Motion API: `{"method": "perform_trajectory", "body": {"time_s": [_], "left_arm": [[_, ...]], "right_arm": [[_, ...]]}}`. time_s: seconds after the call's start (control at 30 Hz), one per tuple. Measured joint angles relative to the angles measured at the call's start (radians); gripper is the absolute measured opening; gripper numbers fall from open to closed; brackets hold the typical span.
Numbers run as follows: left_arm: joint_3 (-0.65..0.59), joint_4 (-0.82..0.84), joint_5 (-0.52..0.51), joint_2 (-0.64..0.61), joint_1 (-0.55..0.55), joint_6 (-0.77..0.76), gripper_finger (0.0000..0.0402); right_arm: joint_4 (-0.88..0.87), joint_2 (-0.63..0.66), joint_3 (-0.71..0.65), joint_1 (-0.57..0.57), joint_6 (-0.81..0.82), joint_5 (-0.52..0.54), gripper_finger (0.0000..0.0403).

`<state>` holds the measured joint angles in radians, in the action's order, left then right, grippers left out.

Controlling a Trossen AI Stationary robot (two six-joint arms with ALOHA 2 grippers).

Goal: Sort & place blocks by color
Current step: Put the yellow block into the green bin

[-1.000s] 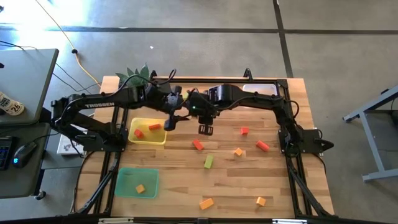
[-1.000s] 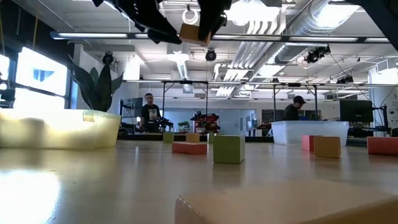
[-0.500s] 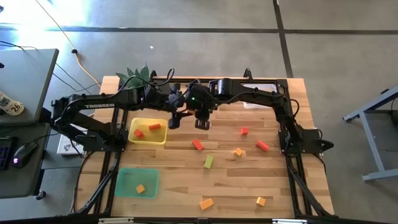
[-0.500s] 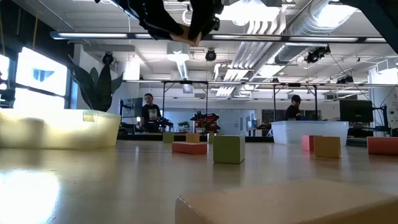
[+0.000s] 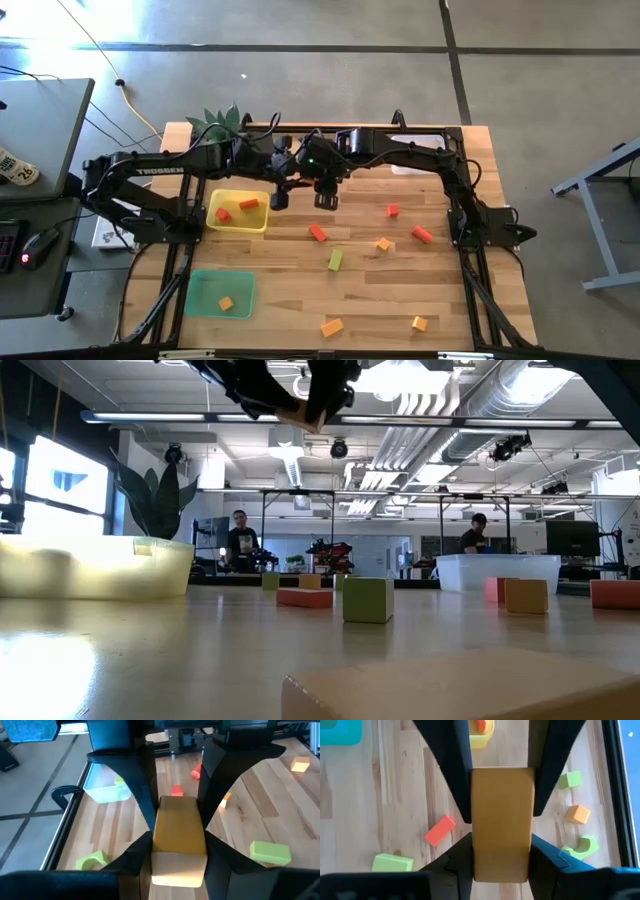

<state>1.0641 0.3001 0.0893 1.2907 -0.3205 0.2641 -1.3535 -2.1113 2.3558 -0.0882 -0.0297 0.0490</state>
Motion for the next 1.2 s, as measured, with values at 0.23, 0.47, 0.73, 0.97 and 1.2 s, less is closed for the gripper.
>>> {"method": "perform_trajectory", "body": {"time_s": [0.23,0.47,0.73,0.97,1.2], "left_arm": [[0.001,0.124,-0.074,0.0,0.048,-0.065,0.0104],[0.001,0.293,-0.131,0.0,0.126,-0.138,0.0104],[0.064,0.629,-0.123,0.0,0.278,-0.288,0.0104],[0.115,0.927,0.055,-0.001,0.449,-0.459,0.0104],[0.073,0.997,0.161,-0.001,0.624,-0.637,0.0104]], "right_arm": [[-0.008,-0.002,0.0,0.0,0.052,0.0,0.0154],[-0.009,-0.002,0.0,0.004,-0.002,0.041,0.0194],[-0.014,-0.002,0.0,-0.01,-0.059,0.079,0.0223],[-0.015,-0.002,0.0,-0.043,-0.082,0.081,0.0224],[-0.016,-0.002,0.0,-0.078,-0.082,0.101,0.0224]]}}
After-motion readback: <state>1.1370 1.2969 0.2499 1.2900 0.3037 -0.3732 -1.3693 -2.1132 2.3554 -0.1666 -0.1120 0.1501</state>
